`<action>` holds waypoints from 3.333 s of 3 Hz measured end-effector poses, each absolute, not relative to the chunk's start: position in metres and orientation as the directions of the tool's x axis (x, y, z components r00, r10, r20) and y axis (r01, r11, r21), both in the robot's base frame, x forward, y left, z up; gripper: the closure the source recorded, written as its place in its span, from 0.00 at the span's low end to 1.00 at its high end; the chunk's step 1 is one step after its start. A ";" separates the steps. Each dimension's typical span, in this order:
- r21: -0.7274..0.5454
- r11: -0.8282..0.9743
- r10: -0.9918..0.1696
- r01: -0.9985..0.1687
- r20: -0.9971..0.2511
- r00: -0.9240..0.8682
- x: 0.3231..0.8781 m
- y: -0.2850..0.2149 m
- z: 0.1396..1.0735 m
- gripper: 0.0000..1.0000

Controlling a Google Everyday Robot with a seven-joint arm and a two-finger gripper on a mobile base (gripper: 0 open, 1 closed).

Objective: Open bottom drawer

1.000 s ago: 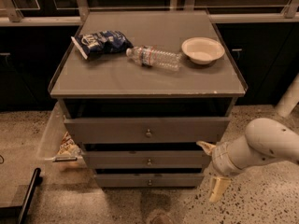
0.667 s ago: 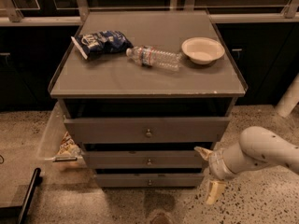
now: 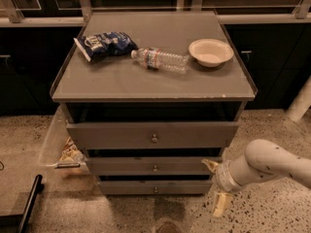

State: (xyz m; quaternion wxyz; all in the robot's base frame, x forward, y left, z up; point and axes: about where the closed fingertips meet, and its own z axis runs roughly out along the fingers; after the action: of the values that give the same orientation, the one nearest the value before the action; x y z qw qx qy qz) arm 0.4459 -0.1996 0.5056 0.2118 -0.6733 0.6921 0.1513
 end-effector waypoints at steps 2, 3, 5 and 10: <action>-0.079 0.080 -0.854 -0.994 -0.519 -0.028 0.458 -0.201 0.459 0.00; -0.129 0.094 -0.841 -0.987 -0.541 -0.009 0.473 -0.199 0.392 0.00; -0.289 0.066 -0.828 -0.955 -0.549 0.109 0.513 -0.196 0.297 0.00; -0.258 0.026 -0.836 -0.966 -0.536 0.120 0.531 -0.181 0.189 0.00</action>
Offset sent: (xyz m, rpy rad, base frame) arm 0.0433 -0.0087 -0.1597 0.0873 -0.0222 -0.1132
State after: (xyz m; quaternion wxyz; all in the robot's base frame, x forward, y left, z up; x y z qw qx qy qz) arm 0.5315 -0.1812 0.1892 0.2926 -0.6889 0.6538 0.1110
